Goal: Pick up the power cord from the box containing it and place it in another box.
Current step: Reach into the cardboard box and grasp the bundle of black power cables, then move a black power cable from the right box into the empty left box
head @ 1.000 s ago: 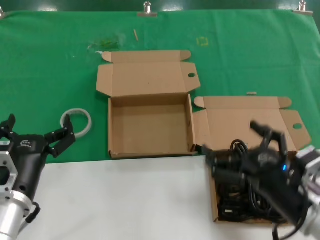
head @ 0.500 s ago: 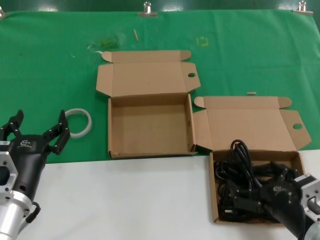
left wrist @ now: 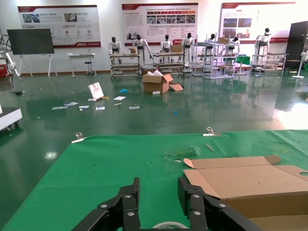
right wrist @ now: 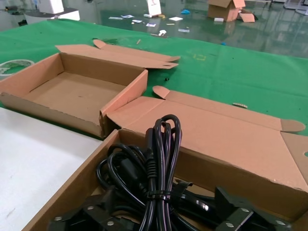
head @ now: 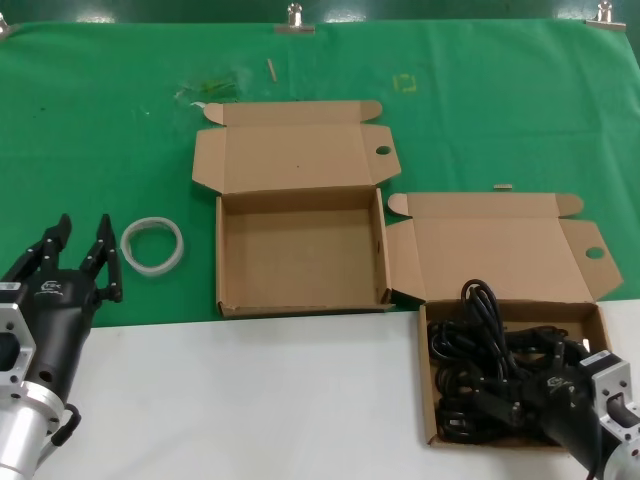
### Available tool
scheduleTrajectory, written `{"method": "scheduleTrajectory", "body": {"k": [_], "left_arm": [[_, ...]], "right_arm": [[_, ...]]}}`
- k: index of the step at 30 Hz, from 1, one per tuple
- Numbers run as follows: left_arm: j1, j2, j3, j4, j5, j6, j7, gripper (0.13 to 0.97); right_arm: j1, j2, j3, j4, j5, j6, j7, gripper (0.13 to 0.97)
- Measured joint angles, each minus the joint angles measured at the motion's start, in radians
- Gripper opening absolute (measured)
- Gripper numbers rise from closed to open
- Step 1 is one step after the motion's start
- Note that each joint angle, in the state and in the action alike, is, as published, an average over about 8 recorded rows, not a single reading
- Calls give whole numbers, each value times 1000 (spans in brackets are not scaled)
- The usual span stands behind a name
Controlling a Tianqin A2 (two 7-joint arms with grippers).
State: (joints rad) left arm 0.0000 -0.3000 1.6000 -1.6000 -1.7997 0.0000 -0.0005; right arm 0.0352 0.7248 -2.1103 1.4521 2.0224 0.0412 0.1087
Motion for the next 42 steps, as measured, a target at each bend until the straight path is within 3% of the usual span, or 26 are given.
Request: {"method": "scheduleTrajectory", "body": {"k": [4, 12, 18, 21, 27, 42], "left_arm": [[0, 0, 0, 0, 0, 0, 0, 371], [0, 0, 0, 0, 0, 0, 0, 229], [0, 0, 0, 0, 0, 0, 0, 181], [0, 0, 0, 0, 0, 0, 0, 153], [0, 0, 0, 0, 0, 0, 0, 144], [0, 0, 0, 0, 0, 0, 0, 140]], "right_arm": [[1, -1, -2, -4, -1, -2, -3, 743], [-12, -3, 9, -2, -9, -6, -10, 579], [-24, -1, 16, 8, -10, 0, -14, 417], [-29, 3, 17, 17, -7, 3, -15, 378], [-40, 21, 16, 46, 4, 13, -17, 261], [-48, 110, -10, 198, 75, 81, -52, 209]]}}
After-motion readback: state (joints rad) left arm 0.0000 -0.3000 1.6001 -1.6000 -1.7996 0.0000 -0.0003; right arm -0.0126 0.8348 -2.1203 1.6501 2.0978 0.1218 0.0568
